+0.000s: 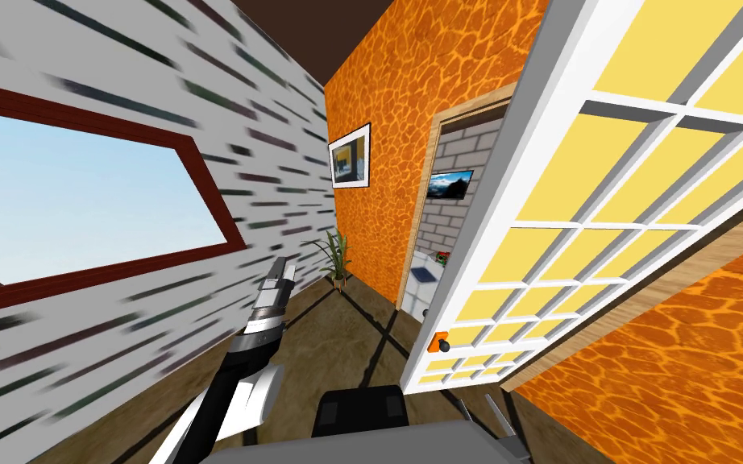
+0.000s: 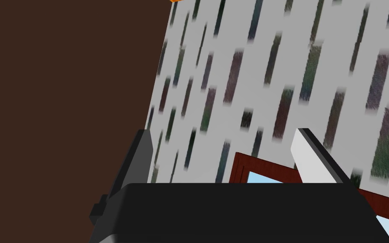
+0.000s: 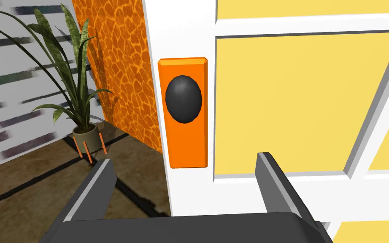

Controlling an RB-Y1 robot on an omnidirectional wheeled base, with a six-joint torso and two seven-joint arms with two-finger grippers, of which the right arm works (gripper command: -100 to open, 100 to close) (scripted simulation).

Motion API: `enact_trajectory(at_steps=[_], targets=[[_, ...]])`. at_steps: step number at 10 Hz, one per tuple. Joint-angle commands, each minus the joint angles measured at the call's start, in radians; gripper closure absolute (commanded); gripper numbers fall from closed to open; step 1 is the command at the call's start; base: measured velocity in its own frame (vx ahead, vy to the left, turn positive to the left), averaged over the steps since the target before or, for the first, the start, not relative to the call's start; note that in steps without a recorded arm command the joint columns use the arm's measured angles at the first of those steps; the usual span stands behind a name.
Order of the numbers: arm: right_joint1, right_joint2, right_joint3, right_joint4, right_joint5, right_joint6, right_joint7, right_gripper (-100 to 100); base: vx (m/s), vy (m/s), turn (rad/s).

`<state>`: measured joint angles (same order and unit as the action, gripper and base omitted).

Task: Pull the door open

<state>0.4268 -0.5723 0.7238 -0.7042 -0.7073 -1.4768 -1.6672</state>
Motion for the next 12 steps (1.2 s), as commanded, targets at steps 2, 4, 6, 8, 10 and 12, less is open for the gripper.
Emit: enact_trajectory(at_steps=[2, 4, 6, 8, 10, 12], targets=[[0.011, -0.005, 0.001, -0.019, 0.000, -0.001, 0.006, -100, -0.026, 0.009, -0.017], [0.007, -0.010, -0.007, -0.025, -0.008, 0.012, 0.005, -100, 0.139, 0.071, 0.073], [0.001, -0.015, -0.016, -0.029, -0.017, 0.025, 0.000, -100, 0.218, 0.064, 0.043], [-0.003, -0.019, -0.022, -0.031, -0.023, 0.034, -0.003, -100, 0.223, -0.020, 0.035], [-0.001, -0.018, -0.020, -0.036, -0.021, 0.033, 0.001, 100, 0.042, -0.003, -0.002], [-0.001, -0.018, -0.020, -0.036, -0.021, 0.033, 0.001, 100, -0.029, -0.013, 0.008]])
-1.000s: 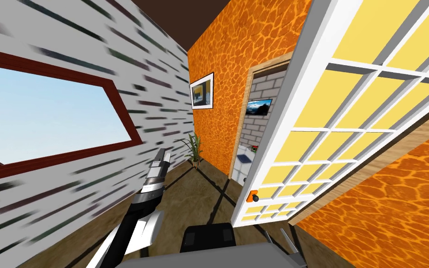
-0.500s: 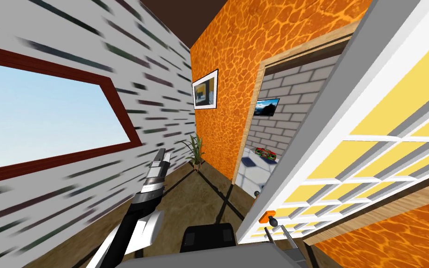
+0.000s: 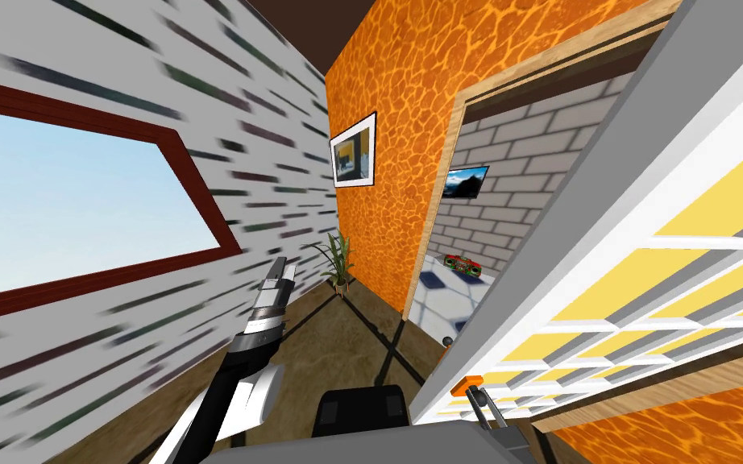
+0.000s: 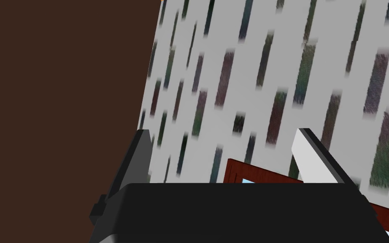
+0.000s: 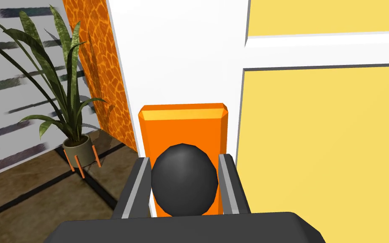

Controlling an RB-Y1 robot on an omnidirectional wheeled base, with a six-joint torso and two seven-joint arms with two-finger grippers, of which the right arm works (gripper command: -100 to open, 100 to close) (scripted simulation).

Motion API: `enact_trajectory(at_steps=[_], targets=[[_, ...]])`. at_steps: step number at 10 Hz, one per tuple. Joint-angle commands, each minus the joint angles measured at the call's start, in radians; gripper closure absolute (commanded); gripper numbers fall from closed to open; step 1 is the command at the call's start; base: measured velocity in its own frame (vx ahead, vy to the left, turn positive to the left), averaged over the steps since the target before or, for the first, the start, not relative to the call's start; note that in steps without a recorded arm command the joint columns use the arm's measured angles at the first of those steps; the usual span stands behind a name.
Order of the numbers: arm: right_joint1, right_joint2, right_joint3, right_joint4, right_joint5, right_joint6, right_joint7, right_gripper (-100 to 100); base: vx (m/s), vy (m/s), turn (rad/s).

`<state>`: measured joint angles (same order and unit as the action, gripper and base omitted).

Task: Pull the door open

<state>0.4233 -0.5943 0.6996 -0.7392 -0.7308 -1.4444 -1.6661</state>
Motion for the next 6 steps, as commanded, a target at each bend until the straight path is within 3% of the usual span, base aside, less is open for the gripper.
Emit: enact_trajectory(at_steps=[1, 3, 6], targets=[[0.003, 0.004, 0.004, -0.001, 0.002, 0.001, -0.001, 100, -0.017, 0.000, -0.002], [0.003, 0.004, 0.004, -0.001, 0.002, 0.001, -0.001, 100, -0.005, 0.001, -0.004], [0.003, 0.009, 0.009, 0.043, 0.007, -0.034, -0.020, 100, -0.106, -0.038, 0.259]])
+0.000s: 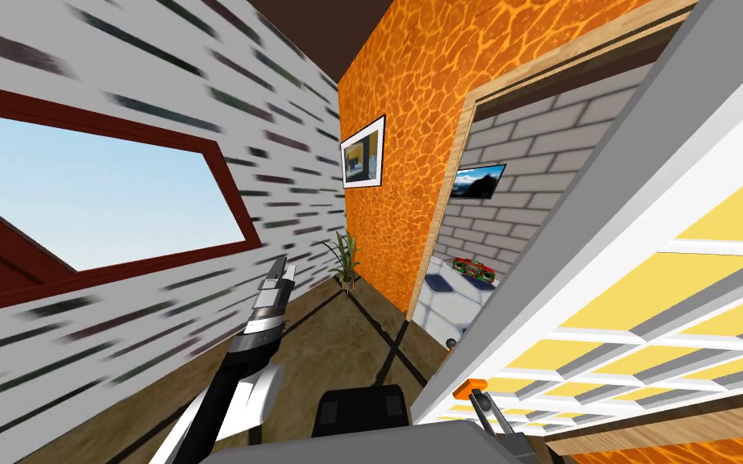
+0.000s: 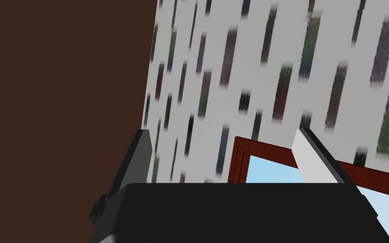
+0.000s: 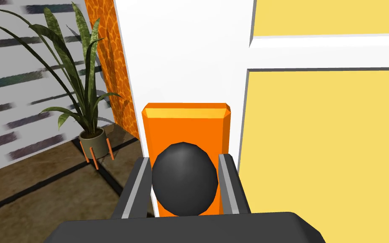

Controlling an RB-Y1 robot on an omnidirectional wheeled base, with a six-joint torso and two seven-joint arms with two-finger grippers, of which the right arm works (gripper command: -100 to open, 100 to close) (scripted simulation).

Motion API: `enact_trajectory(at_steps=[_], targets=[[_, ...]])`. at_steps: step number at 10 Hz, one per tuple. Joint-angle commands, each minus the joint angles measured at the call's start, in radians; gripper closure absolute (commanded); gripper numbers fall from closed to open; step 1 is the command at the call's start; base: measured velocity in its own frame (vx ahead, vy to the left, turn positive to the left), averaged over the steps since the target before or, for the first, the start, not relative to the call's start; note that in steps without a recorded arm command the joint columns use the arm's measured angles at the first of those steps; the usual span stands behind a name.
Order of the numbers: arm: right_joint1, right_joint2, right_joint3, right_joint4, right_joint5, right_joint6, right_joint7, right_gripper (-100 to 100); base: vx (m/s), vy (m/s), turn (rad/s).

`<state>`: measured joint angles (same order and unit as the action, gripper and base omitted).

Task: Pull the door open

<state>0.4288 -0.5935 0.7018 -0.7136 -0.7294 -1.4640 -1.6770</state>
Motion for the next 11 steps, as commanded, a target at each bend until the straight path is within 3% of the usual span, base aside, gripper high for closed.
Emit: enact_trajectory(at_steps=[1, 6, 9, 11], targets=[[-0.002, 0.011, 0.009, 0.030, 0.007, -0.025, -0.015, 100, -0.168, -0.050, 0.265], [-0.001, 0.021, 0.018, 0.077, 0.015, -0.064, -0.036, 100, -0.208, -0.040, 0.166], [-0.001, 0.024, 0.021, 0.090, 0.017, -0.076, -0.043, 100, -0.214, -0.006, 0.034], [-0.003, 0.025, 0.023, 0.094, 0.019, -0.073, -0.043, 100, 0.014, -0.011, 0.065]])
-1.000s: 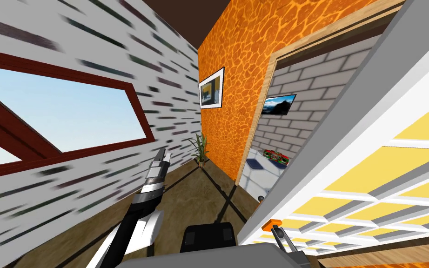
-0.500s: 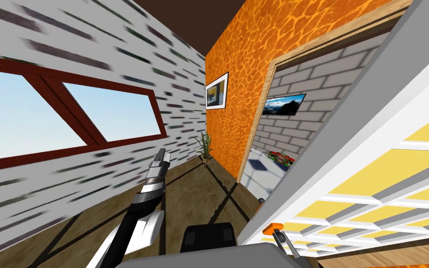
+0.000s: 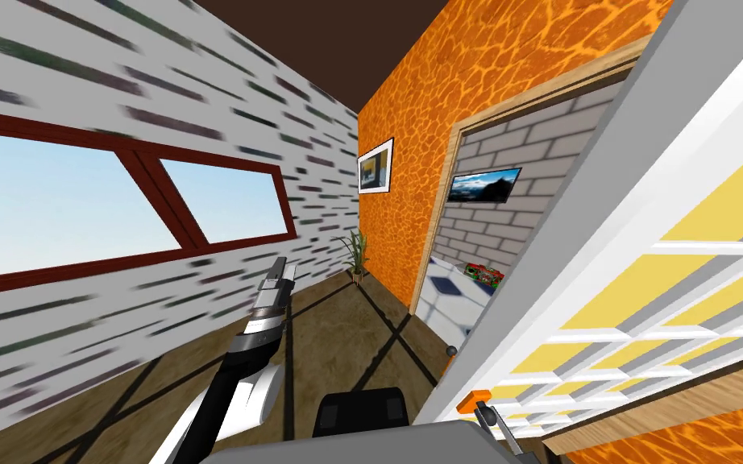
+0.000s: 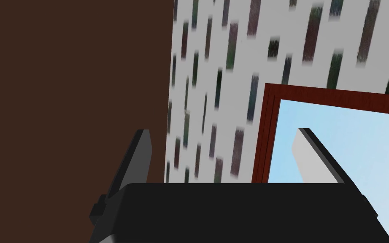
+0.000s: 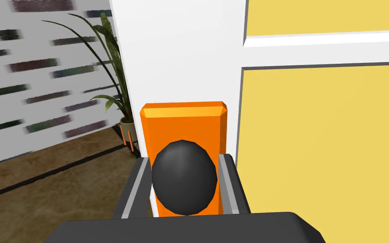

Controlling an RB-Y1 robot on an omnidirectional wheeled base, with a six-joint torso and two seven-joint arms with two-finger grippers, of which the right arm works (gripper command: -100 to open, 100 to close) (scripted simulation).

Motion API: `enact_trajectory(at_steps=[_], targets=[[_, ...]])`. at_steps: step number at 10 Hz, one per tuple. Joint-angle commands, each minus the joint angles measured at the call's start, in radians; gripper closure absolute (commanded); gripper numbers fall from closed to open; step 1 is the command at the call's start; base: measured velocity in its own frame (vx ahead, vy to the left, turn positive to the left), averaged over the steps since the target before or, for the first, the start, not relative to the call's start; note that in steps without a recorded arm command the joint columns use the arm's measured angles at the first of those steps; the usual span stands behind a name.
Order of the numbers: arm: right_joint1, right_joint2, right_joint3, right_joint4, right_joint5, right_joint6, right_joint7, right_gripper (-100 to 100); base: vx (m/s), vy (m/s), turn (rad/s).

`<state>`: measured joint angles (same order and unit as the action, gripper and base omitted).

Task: Pull the door open

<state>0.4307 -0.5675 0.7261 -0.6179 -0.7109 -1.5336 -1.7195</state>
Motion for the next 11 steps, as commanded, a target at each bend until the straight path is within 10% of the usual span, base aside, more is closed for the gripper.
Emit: enact_trajectory(at_steps=[1, 7, 11], targets=[[-0.005, -0.001, -0.001, -0.001, 0.000, -0.004, -0.001, 100, 0.182, -0.023, 0.099], [-0.009, 0.001, 0.011, 0.019, 0.008, -0.014, -0.009, 100, 0.183, 0.004, 0.175], [-0.013, 0.003, 0.022, 0.040, 0.015, -0.029, -0.015, 100, -0.081, 0.003, 0.169]])
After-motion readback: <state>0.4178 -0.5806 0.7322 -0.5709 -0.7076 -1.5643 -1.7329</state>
